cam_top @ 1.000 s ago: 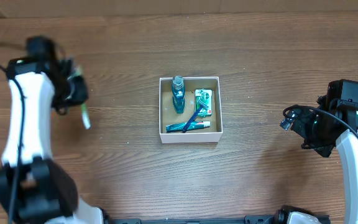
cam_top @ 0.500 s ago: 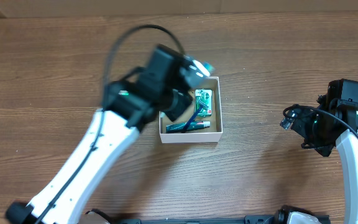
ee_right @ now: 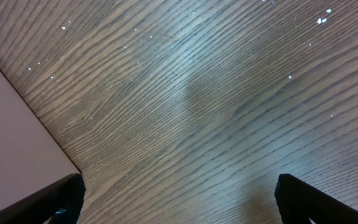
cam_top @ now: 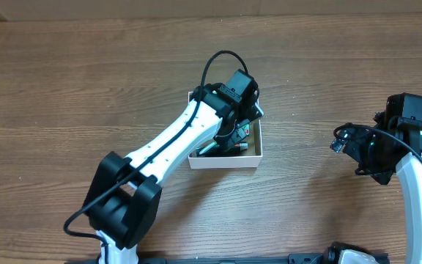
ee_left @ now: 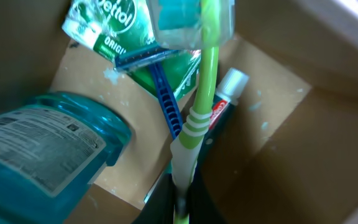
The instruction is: Pack container
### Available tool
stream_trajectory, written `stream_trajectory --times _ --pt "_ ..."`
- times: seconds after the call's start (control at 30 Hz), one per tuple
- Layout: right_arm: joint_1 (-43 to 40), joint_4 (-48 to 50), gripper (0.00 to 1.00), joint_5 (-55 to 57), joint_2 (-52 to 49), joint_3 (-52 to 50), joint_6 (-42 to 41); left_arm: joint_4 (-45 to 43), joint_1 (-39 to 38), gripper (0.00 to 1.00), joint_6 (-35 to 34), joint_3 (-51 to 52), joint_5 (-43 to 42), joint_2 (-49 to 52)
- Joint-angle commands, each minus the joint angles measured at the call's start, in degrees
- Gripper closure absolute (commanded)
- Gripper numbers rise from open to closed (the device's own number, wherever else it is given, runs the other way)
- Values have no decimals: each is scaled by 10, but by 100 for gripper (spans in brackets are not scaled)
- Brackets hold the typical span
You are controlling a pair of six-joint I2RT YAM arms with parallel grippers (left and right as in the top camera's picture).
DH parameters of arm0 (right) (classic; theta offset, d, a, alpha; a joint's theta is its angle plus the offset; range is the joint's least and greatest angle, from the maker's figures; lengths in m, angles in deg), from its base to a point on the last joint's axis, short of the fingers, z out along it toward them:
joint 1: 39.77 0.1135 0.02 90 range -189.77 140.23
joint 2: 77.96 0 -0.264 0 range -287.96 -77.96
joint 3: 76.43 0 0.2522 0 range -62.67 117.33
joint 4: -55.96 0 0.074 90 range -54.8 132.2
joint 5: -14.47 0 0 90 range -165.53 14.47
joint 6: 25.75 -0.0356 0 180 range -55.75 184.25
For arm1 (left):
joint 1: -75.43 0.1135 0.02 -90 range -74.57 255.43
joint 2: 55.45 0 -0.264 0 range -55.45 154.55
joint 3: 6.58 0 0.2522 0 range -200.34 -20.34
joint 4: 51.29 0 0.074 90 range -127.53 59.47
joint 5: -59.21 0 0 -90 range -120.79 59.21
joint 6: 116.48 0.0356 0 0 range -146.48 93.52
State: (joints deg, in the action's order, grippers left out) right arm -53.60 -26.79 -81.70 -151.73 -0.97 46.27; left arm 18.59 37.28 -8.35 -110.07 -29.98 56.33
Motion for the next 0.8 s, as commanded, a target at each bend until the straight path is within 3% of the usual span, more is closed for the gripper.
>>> stream_trajectory --times 0.0,0.1,0.4,0.47,0.5,0.77 --pt "0 2 0 -4 10 1 2 1 3 78 8 -5 40 -9" --pt "0 2 0 -4 10 1 2 28 1 52 7 -23 63 -21" --pt "0 14 0 -4 10 1 2 181 -19 32 -66 -198 125 -114" --pt "0 21 0 -6 10 2 2 180 -12 5 -96 -213 149 -146" --pt "2 28 0 -11 10 2 3 177 -3 0 -115 -215 159 -166" --pt "103 106 0 15 5 42 17 191 151 0 -252 -214 145 -229"
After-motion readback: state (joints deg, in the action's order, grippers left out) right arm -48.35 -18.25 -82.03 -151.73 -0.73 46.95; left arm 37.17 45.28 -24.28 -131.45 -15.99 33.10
